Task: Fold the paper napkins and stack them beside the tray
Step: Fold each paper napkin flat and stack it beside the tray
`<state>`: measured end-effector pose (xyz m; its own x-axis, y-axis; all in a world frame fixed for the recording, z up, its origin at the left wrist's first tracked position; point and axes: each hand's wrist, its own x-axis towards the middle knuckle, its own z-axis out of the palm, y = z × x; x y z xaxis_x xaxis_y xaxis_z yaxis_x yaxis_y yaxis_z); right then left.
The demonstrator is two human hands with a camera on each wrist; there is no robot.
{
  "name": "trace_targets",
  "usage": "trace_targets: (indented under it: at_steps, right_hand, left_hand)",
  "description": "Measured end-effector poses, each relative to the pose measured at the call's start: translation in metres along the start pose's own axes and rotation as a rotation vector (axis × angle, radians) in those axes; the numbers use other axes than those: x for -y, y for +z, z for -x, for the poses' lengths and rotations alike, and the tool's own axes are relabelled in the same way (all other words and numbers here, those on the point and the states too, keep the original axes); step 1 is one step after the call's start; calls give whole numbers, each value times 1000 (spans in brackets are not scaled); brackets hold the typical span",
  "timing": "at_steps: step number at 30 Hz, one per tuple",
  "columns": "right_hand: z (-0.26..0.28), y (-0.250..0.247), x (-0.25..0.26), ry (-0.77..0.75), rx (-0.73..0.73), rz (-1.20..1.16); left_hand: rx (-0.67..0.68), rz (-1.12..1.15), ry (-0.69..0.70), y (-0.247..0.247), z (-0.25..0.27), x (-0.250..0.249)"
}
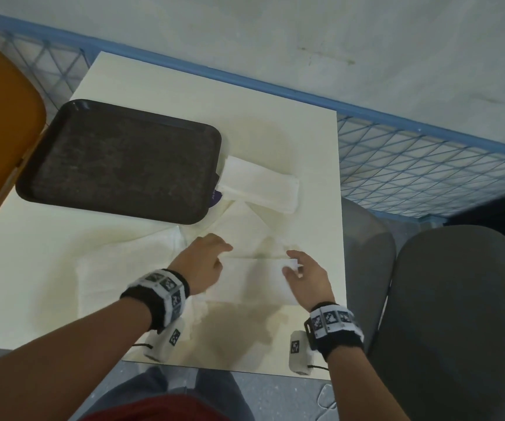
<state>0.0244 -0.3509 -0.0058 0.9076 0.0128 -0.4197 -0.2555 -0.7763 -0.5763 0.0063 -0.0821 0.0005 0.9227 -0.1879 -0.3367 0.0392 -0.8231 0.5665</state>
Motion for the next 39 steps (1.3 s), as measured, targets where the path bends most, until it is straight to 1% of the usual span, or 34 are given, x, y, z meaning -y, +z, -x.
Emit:
trace_targets:
  at_steps: [2,3,4,6,8,9,11,12,14,16,18,19,20,22,23,24,25,26,28,30,31,35,36,38,39]
  right_hand:
    - [3,14,0,-132,-70,219]
    - [6,21,3,-189,-78,314]
    - [10,29,9,-234,-47,393]
    - [22,47,23,-311,92,514]
    - [33,66,30,-364,199,579]
    - [36,71,27,-359,216,597]
    - [35,71,12,-271,202,622]
    - [32,67,1,-199,184,620]
    - [27,53,-16,-69,154,578]
    - [24,41,-23,-26,137,556]
    - [23,33,-18,-76,100,554]
    - [23,30,-13,-112,62,527]
    - [22,27,-7,-160,26,483]
    - [18,25,4,-307,-26,393]
    - [15,25,8,-379,-34,371]
    - [11,23,10,-420,-25,356]
    - [5,19,14,-409,10,333]
    - [0,11,18,-365,47,294]
    - [-17,-10,24,-263,84,217]
    - [-40,-33,34,-219,97,172]
    - [-53,-43,40,-220,95,156]
    - [-114,-78,79,-284,120,148]
    - [-130,-84,92,-302,123,161]
    - [-158,-90,110,-323,114,151]
    - [-173,-90,118,-332,122,149]
  left_hand:
    - [30,-207,142,21,-2,-8]
    - [44,-302,187,30,-3,-9]
    - [52,-390,214,37,-5,-9]
    - [59,-514,215,47,-4,-8]
    - [57,-563,213,51,-1,-4]
    - [35,-563,216,53,0,-2]
    - [-26,-540,233,52,0,1]
    - [-18,-511,220,50,-2,1]
    - [22,-446,145,44,-6,-3]
    - [31,-334,30,39,-14,-10]
    - [46,-120,-42,32,-21,-15]
    - [56,-1,-30,28,-23,-18]
    - [61,82,20,25,-24,-21]
    - [59,130,159,17,-24,-26]
    - [53,139,201,14,-24,-26]
    - [30,157,210,10,-26,-25]
    - [-12,184,182,8,-29,-21]
    - [-62,212,117,6,-33,-17]
    - [-149,214,-77,4,-45,-9]
    - [-185,134,-253,6,-55,-5]
    - [-178,75,-312,9,-59,-5]
    - [-116,-135,-469,23,-67,-6]
    - [-104,-122,-528,25,-70,-6]
    - [-83,-25,-626,27,-75,-8]
    - [-62,-8,-656,25,-77,-10]
